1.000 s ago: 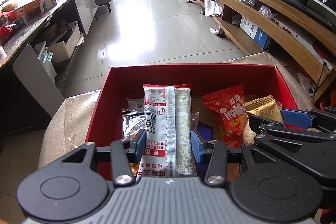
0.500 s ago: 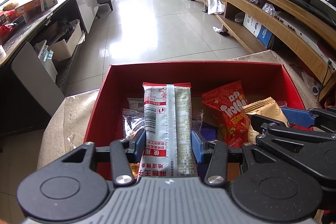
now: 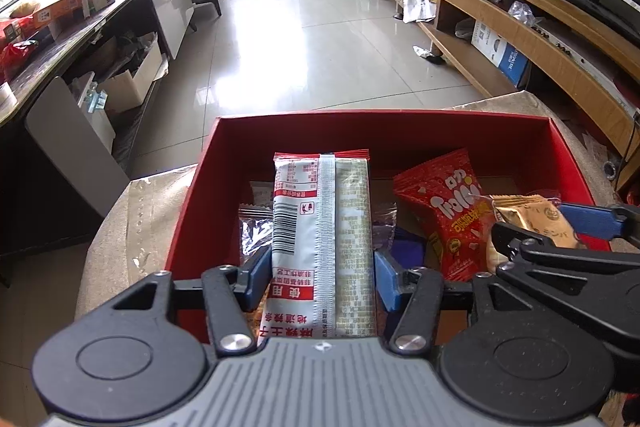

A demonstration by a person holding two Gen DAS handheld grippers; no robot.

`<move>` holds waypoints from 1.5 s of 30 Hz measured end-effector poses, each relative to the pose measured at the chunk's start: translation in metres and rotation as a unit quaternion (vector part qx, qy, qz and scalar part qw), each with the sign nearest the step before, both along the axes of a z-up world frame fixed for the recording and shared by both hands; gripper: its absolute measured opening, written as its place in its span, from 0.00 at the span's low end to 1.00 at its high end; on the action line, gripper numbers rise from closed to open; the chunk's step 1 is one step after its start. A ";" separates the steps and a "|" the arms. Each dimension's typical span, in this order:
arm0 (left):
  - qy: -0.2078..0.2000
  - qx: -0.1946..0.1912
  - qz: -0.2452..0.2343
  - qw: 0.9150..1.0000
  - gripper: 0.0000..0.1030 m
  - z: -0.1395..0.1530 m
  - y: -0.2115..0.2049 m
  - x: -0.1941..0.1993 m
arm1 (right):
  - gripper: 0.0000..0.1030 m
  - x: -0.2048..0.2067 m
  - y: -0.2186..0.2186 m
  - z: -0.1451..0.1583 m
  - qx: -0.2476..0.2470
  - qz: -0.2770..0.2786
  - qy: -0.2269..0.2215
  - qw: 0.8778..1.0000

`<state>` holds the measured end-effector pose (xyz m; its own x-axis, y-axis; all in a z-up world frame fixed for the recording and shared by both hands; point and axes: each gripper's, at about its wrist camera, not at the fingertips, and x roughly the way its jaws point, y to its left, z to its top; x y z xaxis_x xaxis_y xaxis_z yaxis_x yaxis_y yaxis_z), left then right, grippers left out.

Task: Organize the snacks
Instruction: 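Lower both snacks into the red box and open both tools, then withdraw both tools and move the left tool to the sausage blister pack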

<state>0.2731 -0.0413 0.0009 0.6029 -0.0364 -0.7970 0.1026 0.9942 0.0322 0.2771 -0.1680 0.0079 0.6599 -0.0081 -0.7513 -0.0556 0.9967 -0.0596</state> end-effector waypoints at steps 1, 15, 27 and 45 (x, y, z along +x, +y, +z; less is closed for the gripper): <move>0.000 0.000 0.000 1.000 0.53 0.000 0.001 0.000 | 0.62 0.000 -0.001 0.000 -0.001 -0.001 0.000 1.000; -0.017 -0.019 0.026 0.999 0.66 0.018 0.027 -0.006 | 0.72 -0.011 -0.009 0.013 -0.002 -0.002 -0.016 1.000; -0.001 -0.031 0.007 0.999 0.67 0.028 0.058 -0.056 | 0.73 -0.040 -0.018 0.023 0.001 -0.001 -0.024 1.000; 0.102 -0.056 0.067 0.991 0.74 -0.022 0.127 -0.139 | 0.75 -0.083 -0.005 0.020 -0.013 0.041 0.003 0.999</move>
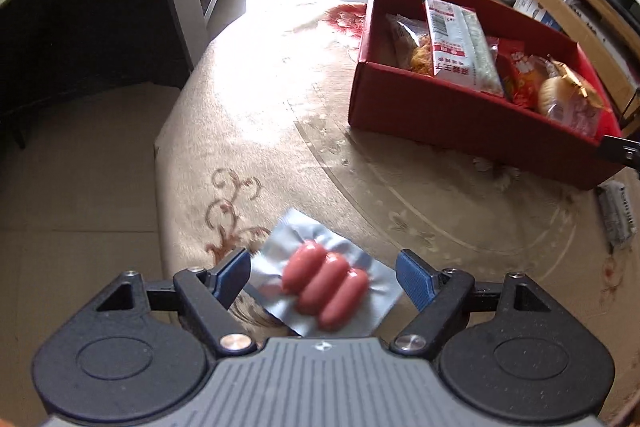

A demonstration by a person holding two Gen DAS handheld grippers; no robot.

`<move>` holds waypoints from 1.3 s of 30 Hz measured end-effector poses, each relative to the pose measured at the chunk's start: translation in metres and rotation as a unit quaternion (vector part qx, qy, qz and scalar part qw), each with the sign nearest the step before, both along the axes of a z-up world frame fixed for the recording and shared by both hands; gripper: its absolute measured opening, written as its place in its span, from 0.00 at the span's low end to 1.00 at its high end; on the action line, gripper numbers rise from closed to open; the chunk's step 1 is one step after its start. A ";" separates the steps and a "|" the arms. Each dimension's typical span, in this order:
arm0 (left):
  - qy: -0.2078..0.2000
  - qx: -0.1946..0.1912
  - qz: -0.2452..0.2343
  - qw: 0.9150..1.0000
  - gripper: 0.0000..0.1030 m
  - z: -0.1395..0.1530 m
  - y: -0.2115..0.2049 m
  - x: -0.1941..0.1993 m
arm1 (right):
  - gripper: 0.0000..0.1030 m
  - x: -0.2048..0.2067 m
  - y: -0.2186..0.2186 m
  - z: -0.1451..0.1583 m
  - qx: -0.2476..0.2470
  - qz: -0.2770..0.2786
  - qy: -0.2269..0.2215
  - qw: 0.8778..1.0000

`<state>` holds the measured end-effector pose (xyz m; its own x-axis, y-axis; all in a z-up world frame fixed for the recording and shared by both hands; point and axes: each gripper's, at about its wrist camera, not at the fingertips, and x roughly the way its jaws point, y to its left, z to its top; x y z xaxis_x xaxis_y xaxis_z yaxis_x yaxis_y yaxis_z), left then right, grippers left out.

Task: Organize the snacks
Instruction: 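Withdraw both tools and move the left tool to the sausage blister pack, then grasp the sausage blister pack with the left tool while the right tool grasps the Kapron wafer packet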

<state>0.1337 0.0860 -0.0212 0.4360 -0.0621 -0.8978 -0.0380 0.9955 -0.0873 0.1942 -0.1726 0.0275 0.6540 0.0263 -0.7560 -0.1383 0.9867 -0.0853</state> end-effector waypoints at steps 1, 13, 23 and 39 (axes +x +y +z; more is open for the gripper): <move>0.001 -0.001 -0.008 1.000 0.74 -0.001 -0.001 0.002 | 0.75 -0.002 0.000 0.000 0.000 0.001 0.000 1.000; 0.016 0.025 -0.123 0.992 0.76 -0.013 -0.010 0.011 | 0.77 -0.010 -0.008 -0.005 0.010 0.002 0.011 1.000; 0.027 0.030 -0.152 0.988 0.78 -0.023 -0.016 0.011 | 0.78 -0.011 -0.004 -0.004 0.011 0.010 0.014 1.000; 0.014 0.046 -0.170 0.984 0.56 -0.016 -0.025 -0.004 | 0.76 -0.009 -0.050 -0.014 0.013 -0.044 0.038 0.998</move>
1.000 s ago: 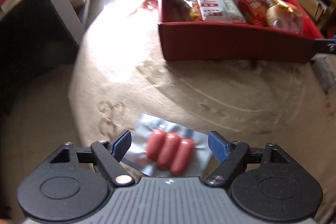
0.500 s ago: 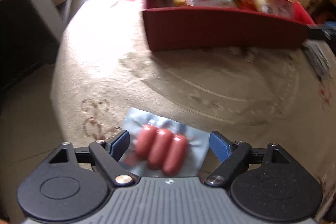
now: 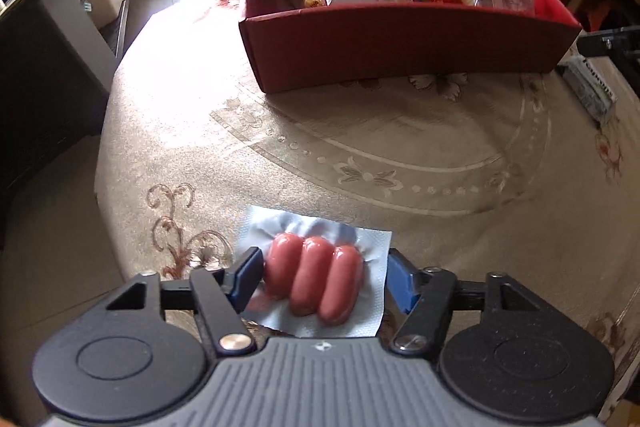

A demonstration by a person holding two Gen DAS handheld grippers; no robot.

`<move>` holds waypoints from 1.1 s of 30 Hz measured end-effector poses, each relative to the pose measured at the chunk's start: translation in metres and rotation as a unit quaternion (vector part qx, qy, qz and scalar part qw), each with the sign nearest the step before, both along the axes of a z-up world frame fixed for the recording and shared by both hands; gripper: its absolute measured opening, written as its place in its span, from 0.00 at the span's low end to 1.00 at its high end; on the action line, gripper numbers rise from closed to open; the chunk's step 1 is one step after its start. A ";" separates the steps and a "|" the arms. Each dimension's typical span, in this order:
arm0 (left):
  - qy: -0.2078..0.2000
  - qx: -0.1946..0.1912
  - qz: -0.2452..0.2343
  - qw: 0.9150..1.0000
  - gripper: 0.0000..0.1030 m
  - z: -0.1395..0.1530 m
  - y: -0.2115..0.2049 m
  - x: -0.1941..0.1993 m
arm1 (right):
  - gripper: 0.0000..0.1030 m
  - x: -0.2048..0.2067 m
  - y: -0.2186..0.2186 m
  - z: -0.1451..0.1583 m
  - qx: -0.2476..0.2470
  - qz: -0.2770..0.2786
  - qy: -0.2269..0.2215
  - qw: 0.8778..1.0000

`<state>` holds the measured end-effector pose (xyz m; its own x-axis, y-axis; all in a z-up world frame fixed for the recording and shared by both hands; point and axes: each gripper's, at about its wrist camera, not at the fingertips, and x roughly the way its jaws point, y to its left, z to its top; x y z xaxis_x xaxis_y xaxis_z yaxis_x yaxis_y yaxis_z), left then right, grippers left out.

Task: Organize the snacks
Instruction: 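Grasp the sausage blister pack with the left tool while the right tool grasps the Kapron wafer packet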

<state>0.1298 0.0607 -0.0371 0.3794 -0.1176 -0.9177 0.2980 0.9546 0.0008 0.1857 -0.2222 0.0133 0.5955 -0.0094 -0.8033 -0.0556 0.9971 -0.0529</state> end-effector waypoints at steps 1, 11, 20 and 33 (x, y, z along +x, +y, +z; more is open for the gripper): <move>-0.005 -0.002 0.002 1.000 0.53 0.002 -0.001 -0.001 | 0.76 0.000 -0.004 -0.002 -0.001 -0.005 0.004 1.000; -0.010 -0.019 -0.031 0.999 0.40 0.014 -0.025 -0.004 | 0.78 -0.003 -0.034 -0.035 -0.012 -0.034 0.062 0.997; -0.003 -0.027 -0.016 1.000 0.55 0.016 -0.018 -0.003 | 0.85 0.025 -0.039 -0.051 -0.013 -0.025 0.078 0.997; 0.005 -0.053 0.009 0.999 0.60 0.026 0.004 0.000 | 0.63 0.010 -0.025 -0.050 0.014 -0.025 0.082 0.996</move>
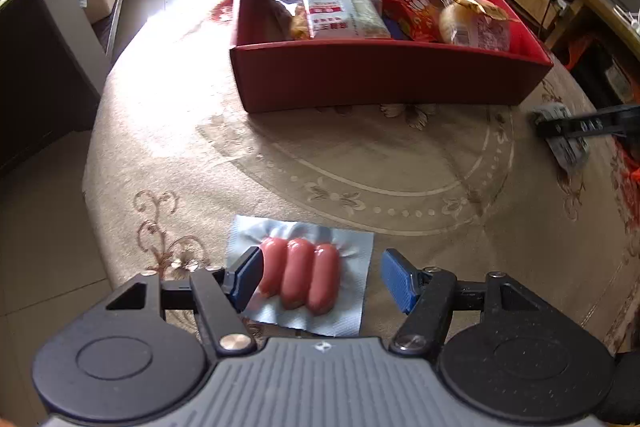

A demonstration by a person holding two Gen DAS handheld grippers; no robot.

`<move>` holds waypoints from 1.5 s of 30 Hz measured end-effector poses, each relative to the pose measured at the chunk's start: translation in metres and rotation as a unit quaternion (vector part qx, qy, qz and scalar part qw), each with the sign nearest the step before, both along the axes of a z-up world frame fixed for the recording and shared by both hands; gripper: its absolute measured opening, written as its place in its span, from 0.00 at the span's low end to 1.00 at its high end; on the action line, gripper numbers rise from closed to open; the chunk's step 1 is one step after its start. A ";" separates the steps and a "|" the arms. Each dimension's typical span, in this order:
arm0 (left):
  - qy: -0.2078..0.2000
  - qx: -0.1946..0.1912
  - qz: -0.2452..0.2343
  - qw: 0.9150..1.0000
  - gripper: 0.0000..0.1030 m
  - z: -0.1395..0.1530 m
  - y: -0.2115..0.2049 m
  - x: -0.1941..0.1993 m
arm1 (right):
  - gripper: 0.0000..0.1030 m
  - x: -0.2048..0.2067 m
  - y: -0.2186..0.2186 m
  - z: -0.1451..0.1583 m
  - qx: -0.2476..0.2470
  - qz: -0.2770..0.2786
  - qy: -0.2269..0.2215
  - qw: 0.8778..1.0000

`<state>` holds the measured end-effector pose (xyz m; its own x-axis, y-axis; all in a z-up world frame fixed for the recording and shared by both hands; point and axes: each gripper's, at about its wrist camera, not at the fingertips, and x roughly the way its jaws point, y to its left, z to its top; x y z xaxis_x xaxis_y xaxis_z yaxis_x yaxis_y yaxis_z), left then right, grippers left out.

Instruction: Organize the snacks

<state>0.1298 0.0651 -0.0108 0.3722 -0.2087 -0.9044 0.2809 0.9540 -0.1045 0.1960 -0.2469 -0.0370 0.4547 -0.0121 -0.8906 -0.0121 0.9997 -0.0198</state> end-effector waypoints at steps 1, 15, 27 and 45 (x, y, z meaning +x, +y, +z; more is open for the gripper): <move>0.000 -0.001 -0.003 1.000 0.62 0.000 0.000 0.000 | 0.63 -0.005 0.003 0.004 -0.002 0.005 -0.005 1.000; 0.017 0.049 0.022 0.998 0.76 -0.031 -0.008 0.011 | 0.64 -0.039 0.047 0.047 0.046 0.065 -0.048 0.996; -0.004 0.023 0.059 0.998 0.50 -0.016 -0.001 0.001 | 0.64 -0.038 0.051 0.055 0.053 0.074 -0.064 0.994; 0.006 -0.002 0.109 0.994 0.58 0.003 0.024 0.003 | 0.64 -0.035 0.051 0.059 0.056 0.074 -0.072 0.993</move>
<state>0.1324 0.0890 -0.0078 0.3980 -0.1275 -0.9085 0.0667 0.9917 -0.1099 0.1611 -0.1963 0.0219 0.5662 0.1595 -0.8087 -0.1643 0.9833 0.0789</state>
